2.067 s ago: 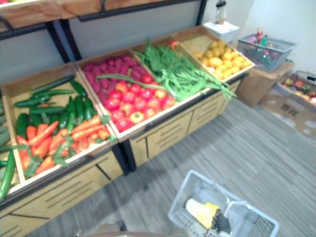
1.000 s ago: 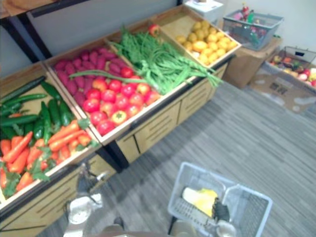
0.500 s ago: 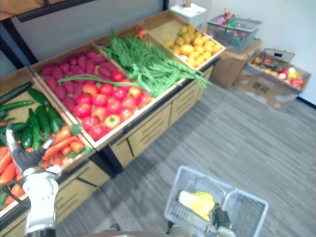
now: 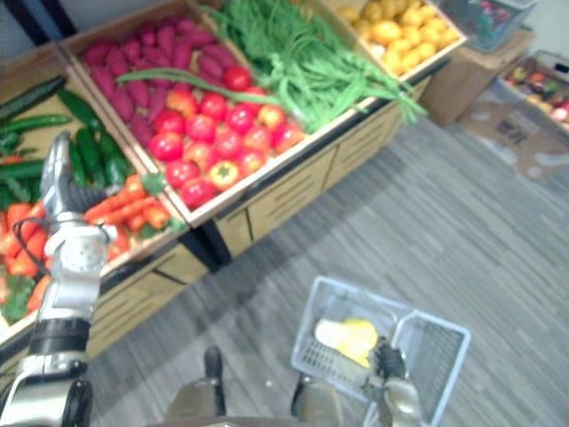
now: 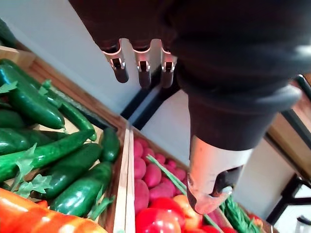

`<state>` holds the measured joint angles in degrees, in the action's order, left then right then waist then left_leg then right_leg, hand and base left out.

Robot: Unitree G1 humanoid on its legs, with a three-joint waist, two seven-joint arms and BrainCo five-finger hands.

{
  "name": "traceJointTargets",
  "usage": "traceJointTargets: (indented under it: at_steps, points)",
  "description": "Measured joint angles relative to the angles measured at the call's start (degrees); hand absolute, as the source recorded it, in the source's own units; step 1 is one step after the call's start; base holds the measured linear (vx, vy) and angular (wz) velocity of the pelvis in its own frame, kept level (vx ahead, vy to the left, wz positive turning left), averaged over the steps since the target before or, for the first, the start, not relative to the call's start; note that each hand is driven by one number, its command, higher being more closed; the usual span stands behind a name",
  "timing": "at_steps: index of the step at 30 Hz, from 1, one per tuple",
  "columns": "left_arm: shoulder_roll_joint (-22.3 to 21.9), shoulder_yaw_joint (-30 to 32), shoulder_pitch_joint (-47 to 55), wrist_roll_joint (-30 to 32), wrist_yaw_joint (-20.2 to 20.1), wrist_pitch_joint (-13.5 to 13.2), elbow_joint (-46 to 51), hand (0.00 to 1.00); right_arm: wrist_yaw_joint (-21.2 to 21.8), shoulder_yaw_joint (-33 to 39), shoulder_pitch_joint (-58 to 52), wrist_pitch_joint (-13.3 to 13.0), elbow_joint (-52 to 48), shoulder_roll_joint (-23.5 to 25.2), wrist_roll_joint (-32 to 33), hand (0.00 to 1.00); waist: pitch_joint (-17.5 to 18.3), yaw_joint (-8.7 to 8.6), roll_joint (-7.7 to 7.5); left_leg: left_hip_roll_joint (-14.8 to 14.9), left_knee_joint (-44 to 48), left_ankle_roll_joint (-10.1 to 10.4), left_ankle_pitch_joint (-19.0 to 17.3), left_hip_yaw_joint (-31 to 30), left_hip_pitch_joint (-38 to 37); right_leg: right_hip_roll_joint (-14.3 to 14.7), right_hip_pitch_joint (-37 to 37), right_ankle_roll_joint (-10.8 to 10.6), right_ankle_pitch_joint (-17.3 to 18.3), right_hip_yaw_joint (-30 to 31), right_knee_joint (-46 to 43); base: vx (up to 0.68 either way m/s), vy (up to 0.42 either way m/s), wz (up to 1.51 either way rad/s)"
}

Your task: Pick vegetable in the basket

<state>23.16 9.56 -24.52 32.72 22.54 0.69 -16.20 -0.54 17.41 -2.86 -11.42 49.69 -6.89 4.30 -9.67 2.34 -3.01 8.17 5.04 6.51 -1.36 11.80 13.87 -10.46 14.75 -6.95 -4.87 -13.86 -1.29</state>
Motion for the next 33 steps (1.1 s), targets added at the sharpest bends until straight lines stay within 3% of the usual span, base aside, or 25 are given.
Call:
traceJointTargets:
  at_steps: [6, 16, 28, 33]
  points:
    - [2.04, -6.16, -9.37, 0.11, -0.50, -0.10, -5.11, 0.00, 0.00, -3.08, 3.54, -0.01, -0.07, -1.36, -1.98, 1.00, -3.31, 0.87, -0.15, -1.11, 0.06, -0.73, 1.06, -2.45, 2.64, -1.17, 1.29, -0.03, 0.04, -1.02, -0.95, -0.02, 0.033, 0.25]
    - [3.61, -12.14, -12.19, 4.17, -4.06, -0.17, -7.14, 0.00, -0.19, -4.58, 4.62, -0.21, 0.08, -2.14, -2.02, 1.00, -5.67, 1.36, -1.01, -1.58, -3.07, -0.65, 3.70, -4.87, 3.36, -1.39, 2.41, 0.11, 0.32, -2.39, -1.97, -0.01, -0.003, 0.12]
    - [6.27, -11.65, -10.82, 6.15, -7.68, -0.10, -2.86, 0.00, -0.12, -4.47, 5.37, -0.48, 0.13, -2.12, -1.98, 1.00, -7.04, 1.75, -1.52, -1.43, -5.06, -0.74, 5.51, -5.95, 4.06, -1.62, 3.64, 0.20, 0.39, -3.03, -2.91, -0.01, -0.004, 0.05]
    - [6.56, -8.54, -6.74, 6.62, -8.48, 0.50, -0.19, 0.00, 0.18, -4.45, 5.45, -0.48, 0.07, -2.14, -2.05, 1.00, -7.07, 1.72, -1.56, -1.32, -5.12, -0.74, 5.56, -5.51, 4.05, -1.60, 3.88, 0.21, 0.38, -2.74, -2.85, 0.01, -0.002, -0.01]
